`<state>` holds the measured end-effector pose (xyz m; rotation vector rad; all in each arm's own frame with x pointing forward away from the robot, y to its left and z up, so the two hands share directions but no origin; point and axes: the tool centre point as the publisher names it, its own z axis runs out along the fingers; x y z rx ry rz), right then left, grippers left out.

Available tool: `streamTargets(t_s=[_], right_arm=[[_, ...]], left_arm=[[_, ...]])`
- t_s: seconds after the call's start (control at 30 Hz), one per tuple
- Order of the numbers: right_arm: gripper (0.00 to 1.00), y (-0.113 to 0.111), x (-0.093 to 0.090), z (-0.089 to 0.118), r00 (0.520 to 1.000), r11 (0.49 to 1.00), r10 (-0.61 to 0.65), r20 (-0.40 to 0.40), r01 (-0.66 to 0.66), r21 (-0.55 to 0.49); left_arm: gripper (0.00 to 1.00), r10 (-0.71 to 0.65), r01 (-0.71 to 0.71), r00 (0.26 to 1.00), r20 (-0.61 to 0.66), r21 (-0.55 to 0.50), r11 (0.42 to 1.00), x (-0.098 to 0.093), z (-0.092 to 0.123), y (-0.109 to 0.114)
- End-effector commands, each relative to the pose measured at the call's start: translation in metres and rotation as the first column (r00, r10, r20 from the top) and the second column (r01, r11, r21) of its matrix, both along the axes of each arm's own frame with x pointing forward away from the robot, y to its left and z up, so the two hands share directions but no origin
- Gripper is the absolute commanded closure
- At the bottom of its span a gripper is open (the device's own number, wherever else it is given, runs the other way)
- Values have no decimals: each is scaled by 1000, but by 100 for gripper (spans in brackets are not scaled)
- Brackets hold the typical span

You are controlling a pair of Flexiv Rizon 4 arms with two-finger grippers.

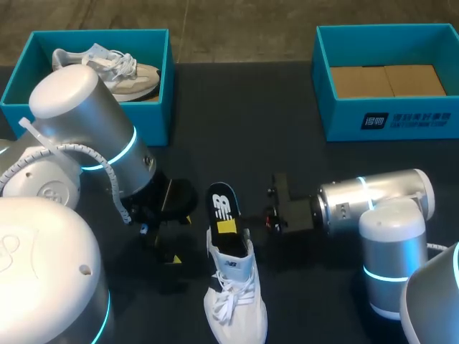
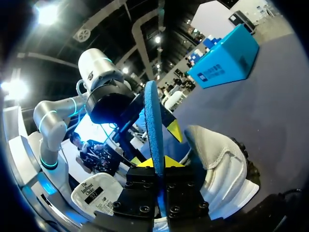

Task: Take the shoe out of the shoebox, open the shoe tongue, remove and reinsert the insole, then place the shoe into the shoebox

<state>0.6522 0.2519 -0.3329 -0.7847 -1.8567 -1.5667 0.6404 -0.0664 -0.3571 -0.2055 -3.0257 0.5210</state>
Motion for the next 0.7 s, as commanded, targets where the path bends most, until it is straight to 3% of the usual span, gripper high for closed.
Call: streamTargets(t_s=[0.03, 0.4, 0.67, 0.7], right_arm=[[100, 0, -4, -5, 1000, 1000, -1, -17, 1, -6], [100, -3, -22, -25, 993, 999, -35, -115, 33, -17], [100, -1, -26, -25, 992, 999, -38, -118, 37, -12], [94, -1, -26, -23, 993, 999, -36, -111, 36, -11]], left_arm=[[0, -1, 1, 1000, 1, -3, 1000, -1, -1, 1], [0, -1, 1, 1000, 1, -3, 1000, -1, -1, 1], [0, -1, 1, 1000, 1, -3, 1000, -1, -1, 1], [0, -1, 1, 1000, 1, -3, 1000, -1, -1, 1]])
